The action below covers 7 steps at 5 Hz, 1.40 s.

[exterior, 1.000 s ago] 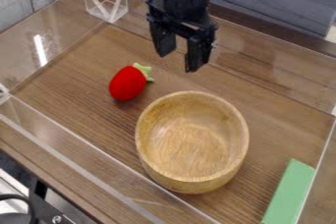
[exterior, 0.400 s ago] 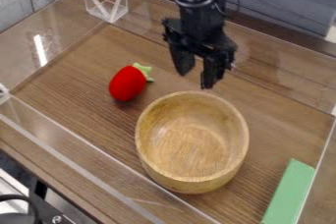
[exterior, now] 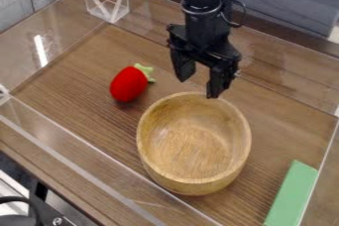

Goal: Move the red object to the left side of the table

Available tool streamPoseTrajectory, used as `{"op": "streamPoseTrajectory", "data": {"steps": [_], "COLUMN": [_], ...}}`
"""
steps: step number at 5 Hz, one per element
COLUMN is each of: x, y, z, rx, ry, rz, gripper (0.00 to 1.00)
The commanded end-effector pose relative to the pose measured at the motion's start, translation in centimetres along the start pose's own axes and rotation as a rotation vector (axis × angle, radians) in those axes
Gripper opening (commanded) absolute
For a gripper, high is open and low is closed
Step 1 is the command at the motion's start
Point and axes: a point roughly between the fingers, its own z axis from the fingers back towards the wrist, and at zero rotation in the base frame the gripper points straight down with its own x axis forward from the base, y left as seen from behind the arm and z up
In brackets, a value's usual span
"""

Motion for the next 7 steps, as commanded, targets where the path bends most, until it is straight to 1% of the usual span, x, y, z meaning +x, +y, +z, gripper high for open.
{"op": "streamPoseTrajectory", "data": {"steps": [1,2,4,5,6,7], "x": [1.0,1.5,2.1,2.1,2.0,1.7], "y": [0.3,0.9,2.0,3.6,4.7,3.4], "z": [2.6,2.2,0.9,0.9,1.2,2.2], "rx": [0.024,0.03,0.03,0.038,0.033,0.039], "ry": [-0.07,-0.082,-0.089,-0.095,-0.102,-0.103], "rz": [0.029,0.029,0.031,0.057,0.083,0.156], "gripper": [1.0,1.0,1.0,1.0,1.0,1.0]}}
